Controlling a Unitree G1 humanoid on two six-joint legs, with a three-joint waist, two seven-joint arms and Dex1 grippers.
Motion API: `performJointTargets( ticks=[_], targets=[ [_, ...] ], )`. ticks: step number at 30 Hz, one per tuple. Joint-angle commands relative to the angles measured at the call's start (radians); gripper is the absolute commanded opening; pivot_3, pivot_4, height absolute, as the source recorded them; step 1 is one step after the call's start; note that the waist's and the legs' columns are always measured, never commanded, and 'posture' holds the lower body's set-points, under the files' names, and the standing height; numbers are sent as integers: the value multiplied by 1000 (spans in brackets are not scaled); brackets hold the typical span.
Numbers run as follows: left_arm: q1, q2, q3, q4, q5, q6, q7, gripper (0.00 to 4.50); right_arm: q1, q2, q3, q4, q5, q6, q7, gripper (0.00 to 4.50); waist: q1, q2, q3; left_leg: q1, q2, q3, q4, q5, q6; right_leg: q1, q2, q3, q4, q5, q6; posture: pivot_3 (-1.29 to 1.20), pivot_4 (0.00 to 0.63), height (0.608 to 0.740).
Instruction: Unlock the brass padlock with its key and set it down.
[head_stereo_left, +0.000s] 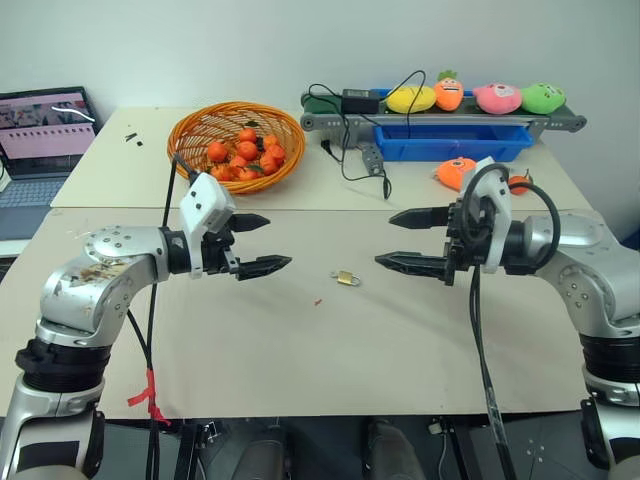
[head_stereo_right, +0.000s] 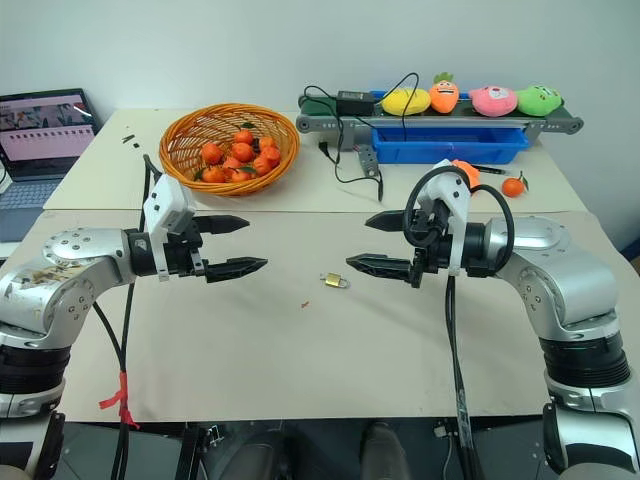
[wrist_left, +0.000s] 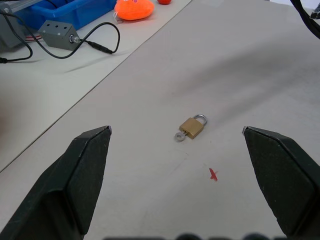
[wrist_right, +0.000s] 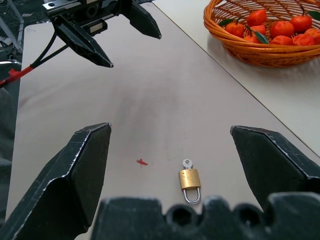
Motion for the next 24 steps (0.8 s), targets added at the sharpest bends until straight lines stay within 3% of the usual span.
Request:
performJointTargets(
  ticks=[1, 4, 11, 14, 24],
  targets=[
    [-17, 2, 17, 6, 25, -35, 14, 4500, -9, -39, -35, 1, 1, 8, 8, 4466, 0, 0, 0, 0, 0, 0, 0, 0, 0, 0, 0, 0, 0, 0, 0, 0, 150, 740],
    [-54, -37, 6, 66, 45, -78, 26, 4500, 8, -85, -58, -2, 18, 42, 19, 4466, 10, 0, 0, 0, 0, 1, 0, 0, 0, 0, 0, 0, 0, 0, 0, 0, 150, 740],
    [-95, -30, -1, 67, 50, -118, -37, 4500, 55, -121, -66, 4, 15, 64, 14, 4466, 12, 0, 0, 0, 0, 4, 0, 0, 0, 1, 0, -1, 0, 0, 0, 0, 150, 740],
    [-87, -3, -34, 32, 71, -127, -71, 4500, 138, -138, -5, 24, -84, -26, 22, 4466, 12, 0, 0, 0, 0, 5, 0, 0, 0, 1, 0, -1, 0, 0, 0, 0, 150, 740],
    [-11, 107, -88, -16, 131, -146, -151, 4500, 24, 84, 175, 227, -236, -225, 35, 4466, -8, -1, 0, 1, 0, 4, 0, 0, 0, 0, 1, 0, 1, 0, 0, 0, 150, 740]
  ],
)
